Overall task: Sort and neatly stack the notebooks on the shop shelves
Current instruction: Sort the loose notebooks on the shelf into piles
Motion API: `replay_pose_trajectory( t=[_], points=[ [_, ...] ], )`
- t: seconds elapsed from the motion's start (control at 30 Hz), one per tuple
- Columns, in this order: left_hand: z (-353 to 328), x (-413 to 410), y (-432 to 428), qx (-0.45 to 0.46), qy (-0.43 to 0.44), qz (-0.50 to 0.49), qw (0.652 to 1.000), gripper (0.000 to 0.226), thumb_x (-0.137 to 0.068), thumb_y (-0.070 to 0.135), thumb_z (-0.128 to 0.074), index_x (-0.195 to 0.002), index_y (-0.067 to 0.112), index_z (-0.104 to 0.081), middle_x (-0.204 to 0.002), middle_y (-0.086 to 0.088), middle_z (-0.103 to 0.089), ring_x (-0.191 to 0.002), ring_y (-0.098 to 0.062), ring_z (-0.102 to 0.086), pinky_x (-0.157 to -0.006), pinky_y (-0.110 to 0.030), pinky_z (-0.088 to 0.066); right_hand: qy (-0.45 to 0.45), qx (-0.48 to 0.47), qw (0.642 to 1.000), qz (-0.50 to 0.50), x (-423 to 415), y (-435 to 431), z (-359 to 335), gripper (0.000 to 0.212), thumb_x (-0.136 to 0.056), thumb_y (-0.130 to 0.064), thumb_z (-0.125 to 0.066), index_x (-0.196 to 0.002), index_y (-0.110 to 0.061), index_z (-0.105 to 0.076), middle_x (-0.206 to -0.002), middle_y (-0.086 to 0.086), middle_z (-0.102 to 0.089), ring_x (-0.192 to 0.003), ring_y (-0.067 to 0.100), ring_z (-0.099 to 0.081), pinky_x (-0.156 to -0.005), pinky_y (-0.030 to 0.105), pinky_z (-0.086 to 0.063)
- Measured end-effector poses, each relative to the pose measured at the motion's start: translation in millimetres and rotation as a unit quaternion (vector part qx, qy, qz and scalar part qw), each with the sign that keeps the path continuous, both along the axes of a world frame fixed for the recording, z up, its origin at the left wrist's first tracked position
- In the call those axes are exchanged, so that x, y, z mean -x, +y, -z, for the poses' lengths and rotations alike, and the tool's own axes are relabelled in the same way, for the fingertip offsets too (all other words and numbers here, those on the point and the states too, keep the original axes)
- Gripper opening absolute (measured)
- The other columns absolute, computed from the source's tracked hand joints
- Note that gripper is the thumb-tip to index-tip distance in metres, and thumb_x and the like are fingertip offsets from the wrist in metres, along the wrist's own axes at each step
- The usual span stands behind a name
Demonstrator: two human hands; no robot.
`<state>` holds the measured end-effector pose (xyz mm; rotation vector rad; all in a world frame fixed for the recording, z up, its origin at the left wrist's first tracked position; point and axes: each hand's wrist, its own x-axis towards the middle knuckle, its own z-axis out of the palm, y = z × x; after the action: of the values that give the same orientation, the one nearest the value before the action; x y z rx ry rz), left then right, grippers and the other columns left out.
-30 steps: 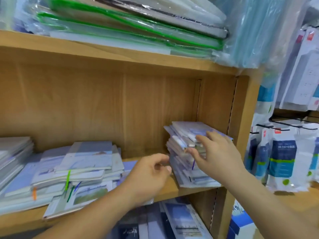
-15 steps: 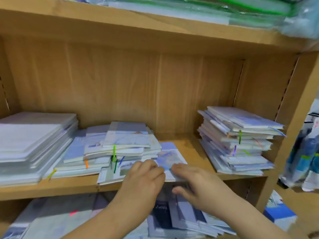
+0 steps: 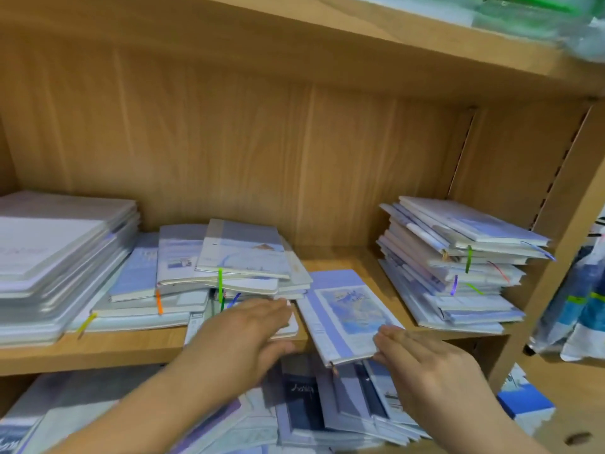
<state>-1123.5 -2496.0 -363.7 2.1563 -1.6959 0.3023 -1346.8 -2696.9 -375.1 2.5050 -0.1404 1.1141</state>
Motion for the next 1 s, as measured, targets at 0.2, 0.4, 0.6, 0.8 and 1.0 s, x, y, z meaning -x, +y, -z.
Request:
replay_pose_trajectory(
  t=[0.2,0.4,0.6,0.8,1.0],
  points=[
    [-3.1,2.7,2.3,-0.010,0.020,0.006,1.000,0.062,-0.096,0.054,-0.049,-0.155,0.037,-0.038,-0.162,0.016,-0.035,-0.151,-0.007,-0.026,-0.121,-0.019,-0.021,0.063,-0.093,0.994,-0.005,7.0,5.7,-12.1,0.041,-0.095,-0.055,-0.060,-0.118,-0.025,-0.076,-0.109,-0.010,-0.074,-0.098,0.018,-0.072,-0.080,0.034,-0.059],
    [-15.9,30.4,-0.2,0.051,-0.055,0.036,0.997,0.032,-0.095,0.048,-0.047,-0.114,0.033,-0.067,-0.128,0.013,-0.061,-0.122,-0.013,-0.053,-0.099,-0.033,-0.049,0.186,-0.152,0.970,0.016,-23.6,13.7,-18.0,0.054,-0.100,-0.068,-0.031,-0.141,-0.045,-0.057,-0.149,-0.008,-0.056,-0.137,0.014,-0.055,-0.108,0.032,-0.049],
    [-59.6,-44.0,26.2,0.063,-0.084,-0.123,0.987,0.052,-0.097,0.053,-0.058,-0.146,0.033,-0.055,-0.159,-0.001,-0.042,-0.145,-0.030,-0.040,-0.112,-0.045,-0.044,0.172,-0.140,0.975,0.033,-26.3,4.2,-21.7,0.051,-0.097,-0.061,-0.042,-0.128,-0.034,-0.072,-0.134,-0.002,-0.068,-0.121,0.018,-0.067,-0.096,0.035,-0.058],
    [-44.6,-77.0,29.2,-0.047,-0.037,-0.174,0.983,0.068,-0.095,0.069,-0.046,-0.157,0.043,-0.032,-0.168,0.005,-0.025,-0.153,-0.016,-0.028,-0.120,-0.033,-0.032,0.077,-0.113,0.988,0.069,-18.3,11.5,-7.6,0.054,-0.100,-0.057,-0.040,-0.109,-0.024,-0.081,-0.111,0.008,-0.077,-0.098,0.028,-0.076,-0.076,0.040,-0.063],
    [-46.7,-55.8,30.0,0.004,-0.100,-0.141,0.985,0.044,-0.093,0.039,-0.071,-0.135,0.026,-0.065,-0.137,-0.008,-0.065,-0.121,-0.031,-0.064,-0.094,-0.046,-0.055,0.225,-0.212,0.942,0.134,-37.3,4.1,-35.5,0.056,-0.099,-0.069,-0.032,-0.142,-0.041,-0.055,-0.149,-0.015,-0.052,-0.142,0.006,-0.044,-0.107,0.027,-0.044]
  ],
)
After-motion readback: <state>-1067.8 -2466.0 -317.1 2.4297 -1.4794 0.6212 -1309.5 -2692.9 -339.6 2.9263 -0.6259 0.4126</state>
